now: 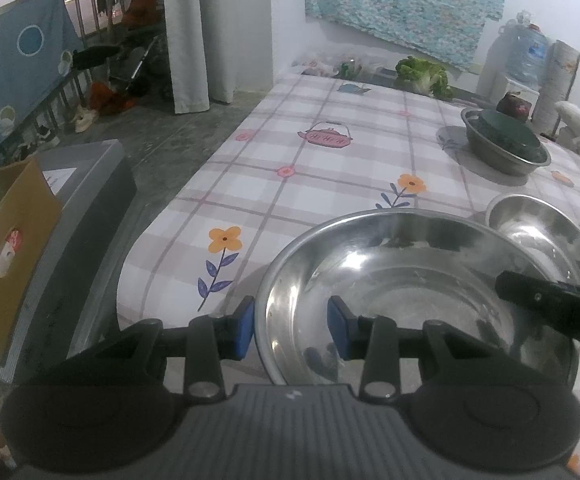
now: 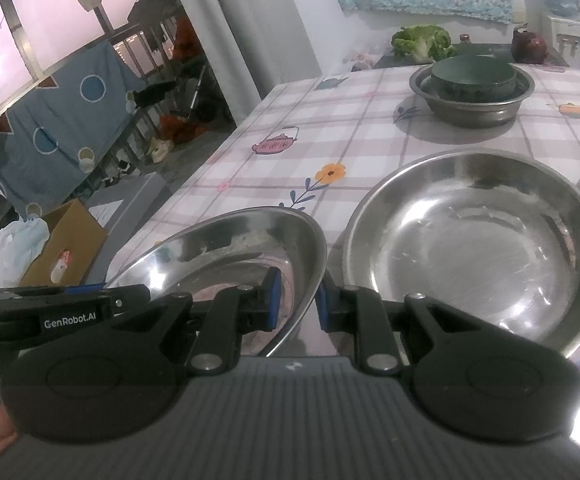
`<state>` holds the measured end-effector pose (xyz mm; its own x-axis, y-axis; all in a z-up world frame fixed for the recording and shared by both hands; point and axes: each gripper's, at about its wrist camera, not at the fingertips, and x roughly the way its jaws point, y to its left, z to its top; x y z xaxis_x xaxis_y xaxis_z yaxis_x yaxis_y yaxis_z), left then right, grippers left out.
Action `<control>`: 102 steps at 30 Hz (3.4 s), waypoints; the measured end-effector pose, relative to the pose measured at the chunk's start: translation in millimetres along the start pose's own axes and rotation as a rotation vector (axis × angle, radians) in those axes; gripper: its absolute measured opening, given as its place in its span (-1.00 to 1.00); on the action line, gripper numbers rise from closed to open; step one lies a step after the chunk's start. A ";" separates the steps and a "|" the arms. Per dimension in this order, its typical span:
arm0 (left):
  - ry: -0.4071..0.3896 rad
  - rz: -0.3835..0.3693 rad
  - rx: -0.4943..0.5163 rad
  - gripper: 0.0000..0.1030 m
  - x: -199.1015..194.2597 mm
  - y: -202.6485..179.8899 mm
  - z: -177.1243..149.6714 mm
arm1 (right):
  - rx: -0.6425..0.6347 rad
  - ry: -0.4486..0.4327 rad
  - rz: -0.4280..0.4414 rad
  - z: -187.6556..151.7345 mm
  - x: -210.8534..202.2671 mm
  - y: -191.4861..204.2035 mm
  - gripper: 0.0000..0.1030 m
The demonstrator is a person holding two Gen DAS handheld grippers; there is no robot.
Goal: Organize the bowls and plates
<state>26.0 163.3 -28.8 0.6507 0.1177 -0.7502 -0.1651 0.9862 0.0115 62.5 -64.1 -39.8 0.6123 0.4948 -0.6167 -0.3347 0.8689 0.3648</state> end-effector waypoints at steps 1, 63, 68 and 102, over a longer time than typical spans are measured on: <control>-0.001 -0.001 0.001 -0.24 -0.1 -0.6 0.2 | 0.001 -0.002 -0.001 0.4 -0.7 -0.6 -0.65; 0.037 -0.225 0.213 -0.24 31.3 -158.0 23.9 | 0.242 -0.092 -0.218 -8.3 -66.9 -144.7 -0.42; 0.019 -0.212 0.228 -0.24 24.4 -159.9 19.2 | 0.220 -0.092 -0.230 -8.8 -68.0 -143.7 -0.32; 0.041 -0.150 0.172 -0.56 61.0 -135.5 26.8 | 0.256 -0.012 -0.208 -6.9 -20.9 -142.0 -0.59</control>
<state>108.0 40.0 -58.5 0.6269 -0.0327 -0.7784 0.0618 0.9981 0.0078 92.3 -197.6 -83.5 0.6574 0.3056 -0.6888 -0.0114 0.9180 0.3963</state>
